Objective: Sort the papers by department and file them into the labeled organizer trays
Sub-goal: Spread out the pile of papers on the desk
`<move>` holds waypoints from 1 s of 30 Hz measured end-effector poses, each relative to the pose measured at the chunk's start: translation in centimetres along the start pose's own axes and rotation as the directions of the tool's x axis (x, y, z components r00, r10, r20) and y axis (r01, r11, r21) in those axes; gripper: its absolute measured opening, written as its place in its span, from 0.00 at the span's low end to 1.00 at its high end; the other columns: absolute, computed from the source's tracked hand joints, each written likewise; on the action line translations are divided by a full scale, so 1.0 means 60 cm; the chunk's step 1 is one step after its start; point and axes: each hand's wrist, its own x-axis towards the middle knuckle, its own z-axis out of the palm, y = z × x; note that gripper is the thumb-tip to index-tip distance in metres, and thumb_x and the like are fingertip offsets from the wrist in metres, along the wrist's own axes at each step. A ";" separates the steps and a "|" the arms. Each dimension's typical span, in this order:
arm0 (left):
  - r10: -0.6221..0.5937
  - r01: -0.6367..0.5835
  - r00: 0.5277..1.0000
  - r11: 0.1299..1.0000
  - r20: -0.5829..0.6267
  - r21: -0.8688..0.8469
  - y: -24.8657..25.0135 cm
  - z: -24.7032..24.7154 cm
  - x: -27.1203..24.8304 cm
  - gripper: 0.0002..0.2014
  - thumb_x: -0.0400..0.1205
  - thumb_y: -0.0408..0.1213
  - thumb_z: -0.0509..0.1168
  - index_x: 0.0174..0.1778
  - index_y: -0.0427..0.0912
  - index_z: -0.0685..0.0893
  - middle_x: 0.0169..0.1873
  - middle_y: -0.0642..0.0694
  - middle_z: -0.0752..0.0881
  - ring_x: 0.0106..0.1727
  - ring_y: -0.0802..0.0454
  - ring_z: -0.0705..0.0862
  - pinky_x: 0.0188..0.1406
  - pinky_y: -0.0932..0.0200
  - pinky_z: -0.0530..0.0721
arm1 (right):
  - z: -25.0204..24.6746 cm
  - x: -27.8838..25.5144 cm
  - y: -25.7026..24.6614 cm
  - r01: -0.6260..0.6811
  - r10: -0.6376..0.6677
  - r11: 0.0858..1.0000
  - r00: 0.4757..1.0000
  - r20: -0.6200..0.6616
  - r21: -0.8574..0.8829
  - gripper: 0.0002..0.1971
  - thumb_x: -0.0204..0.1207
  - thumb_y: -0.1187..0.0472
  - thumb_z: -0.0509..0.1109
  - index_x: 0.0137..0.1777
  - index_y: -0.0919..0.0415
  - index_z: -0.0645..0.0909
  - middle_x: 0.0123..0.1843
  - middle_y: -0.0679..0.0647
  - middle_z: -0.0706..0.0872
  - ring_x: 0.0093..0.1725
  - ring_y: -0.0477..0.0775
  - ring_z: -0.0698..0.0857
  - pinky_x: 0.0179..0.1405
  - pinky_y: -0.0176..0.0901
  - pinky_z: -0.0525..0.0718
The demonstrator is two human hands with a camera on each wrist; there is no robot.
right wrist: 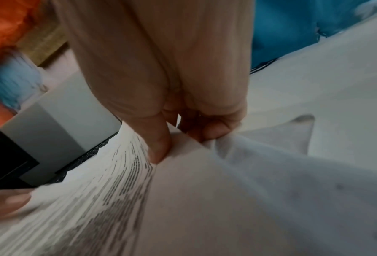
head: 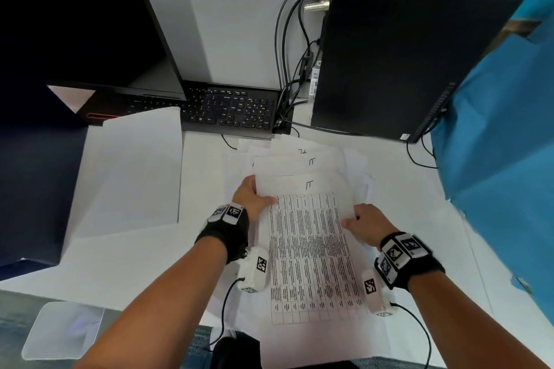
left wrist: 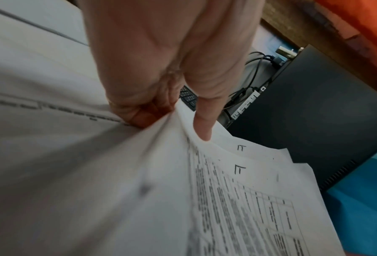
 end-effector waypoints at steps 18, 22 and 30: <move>0.289 -0.295 0.941 0.956 0.178 0.005 -0.002 0.052 -0.058 0.28 0.76 0.21 0.65 0.69 0.51 0.77 0.44 0.56 0.83 0.45 0.54 0.83 0.40 0.71 0.83 | -0.007 0.014 0.014 -0.082 0.161 0.884 0.977 -0.137 0.461 0.20 0.74 0.73 0.68 0.65 0.62 0.73 0.58 0.57 0.83 0.58 0.60 0.83 0.61 0.54 0.82; 0.455 -0.481 0.864 0.872 0.213 0.087 -0.025 0.057 -0.053 0.20 0.70 0.17 0.70 0.40 0.51 0.91 0.48 0.59 0.84 0.56 0.55 0.81 0.64 0.56 0.79 | -0.007 0.015 0.013 -0.069 0.160 0.843 0.979 -0.127 0.534 0.14 0.77 0.68 0.67 0.61 0.60 0.73 0.52 0.55 0.84 0.52 0.59 0.85 0.54 0.57 0.87; 0.085 -0.083 0.996 0.991 0.012 -0.109 0.006 0.047 -0.044 0.38 0.67 0.32 0.80 0.73 0.36 0.71 0.78 0.43 0.65 0.76 0.48 0.70 0.76 0.50 0.71 | -0.012 0.004 0.008 -0.024 0.103 0.818 0.989 -0.105 0.574 0.18 0.78 0.74 0.64 0.65 0.59 0.78 0.57 0.53 0.83 0.61 0.55 0.79 0.62 0.49 0.77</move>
